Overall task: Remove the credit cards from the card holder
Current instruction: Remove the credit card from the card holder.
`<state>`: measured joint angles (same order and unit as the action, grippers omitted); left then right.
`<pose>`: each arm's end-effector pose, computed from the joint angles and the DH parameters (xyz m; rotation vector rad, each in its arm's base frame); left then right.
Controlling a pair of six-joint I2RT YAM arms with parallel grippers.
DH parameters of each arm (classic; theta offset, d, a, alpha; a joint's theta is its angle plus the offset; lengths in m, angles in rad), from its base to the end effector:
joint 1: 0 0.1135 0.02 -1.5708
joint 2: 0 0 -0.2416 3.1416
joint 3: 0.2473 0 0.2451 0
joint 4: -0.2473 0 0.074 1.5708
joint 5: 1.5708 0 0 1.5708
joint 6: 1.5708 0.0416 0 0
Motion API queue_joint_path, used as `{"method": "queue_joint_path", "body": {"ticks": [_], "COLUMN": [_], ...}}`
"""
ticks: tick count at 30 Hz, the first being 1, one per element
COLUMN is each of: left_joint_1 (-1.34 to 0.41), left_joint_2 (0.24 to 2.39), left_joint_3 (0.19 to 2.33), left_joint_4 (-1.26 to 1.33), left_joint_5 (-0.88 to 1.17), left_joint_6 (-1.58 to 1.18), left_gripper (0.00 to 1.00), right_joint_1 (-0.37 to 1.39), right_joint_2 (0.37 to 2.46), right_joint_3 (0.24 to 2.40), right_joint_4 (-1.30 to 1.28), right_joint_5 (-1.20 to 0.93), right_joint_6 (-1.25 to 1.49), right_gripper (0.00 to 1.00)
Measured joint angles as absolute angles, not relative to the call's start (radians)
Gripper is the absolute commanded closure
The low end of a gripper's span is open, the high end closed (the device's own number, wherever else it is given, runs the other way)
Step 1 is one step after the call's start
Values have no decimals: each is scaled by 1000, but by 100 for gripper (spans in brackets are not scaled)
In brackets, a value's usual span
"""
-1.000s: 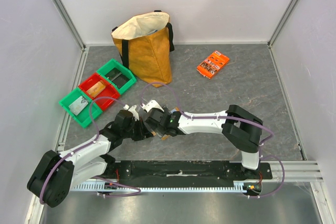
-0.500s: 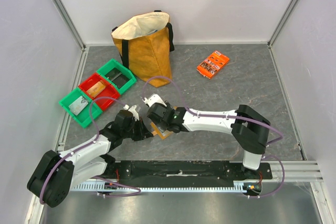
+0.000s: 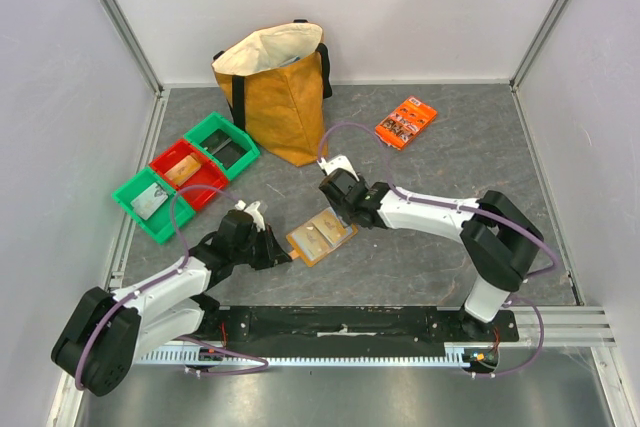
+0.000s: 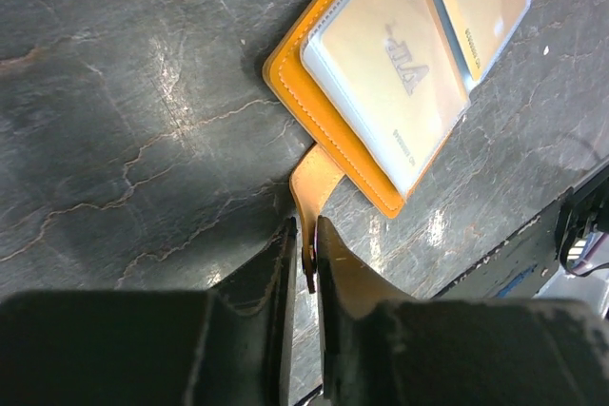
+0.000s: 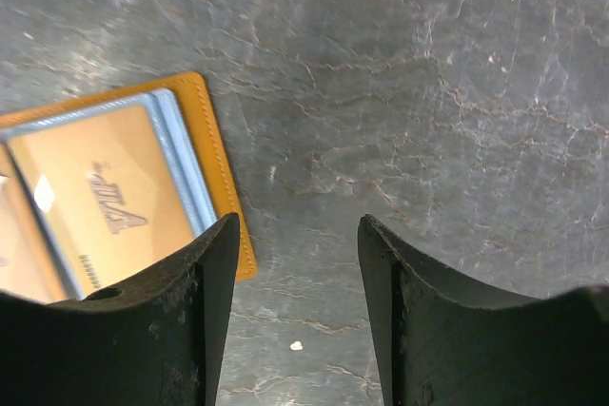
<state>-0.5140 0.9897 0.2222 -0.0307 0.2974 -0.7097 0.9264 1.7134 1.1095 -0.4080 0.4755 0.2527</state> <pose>0.1503 -0.0989 0.1121 -0.0936 2.5283 -0.8997 0.2212 0.2627 0.1730 -0.6413 2.3409 -0.1014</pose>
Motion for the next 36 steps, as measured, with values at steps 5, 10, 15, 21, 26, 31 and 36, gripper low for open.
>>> {"method": "queue_joint_path", "body": {"ticks": [5,10,15,21,26,31,36], "left_joint_1": [-514,-514,-515,-516,-533,-543,-552], "left_joint_2": [952,901,869,938,1108,1264,1347], "left_joint_3": [236,303,402,471,476,472,462], "left_joint_4": [-72,-135,-153,-83,44,172,248], "left_joint_5": [285,260,256,300,339,358,368], "left_joint_6": [-713,-715,-722,-771,-836,-893,-926], "left_gripper": [51,42,41,45,50,52,53], "right_joint_1": [905,884,823,760,725,711,710], "right_joint_2": [1703,1646,1616,1625,1651,1667,1623], "right_joint_3": [1069,1039,982,926,881,805,699], "right_joint_4": [-398,-326,-207,-98,10,76,162], "right_joint_5": [428,313,162,2,-95,-155,-202], "right_joint_6": [250,250,263,282,315,358,431], "right_gripper": [49,58,65,69,71,72,74]}}
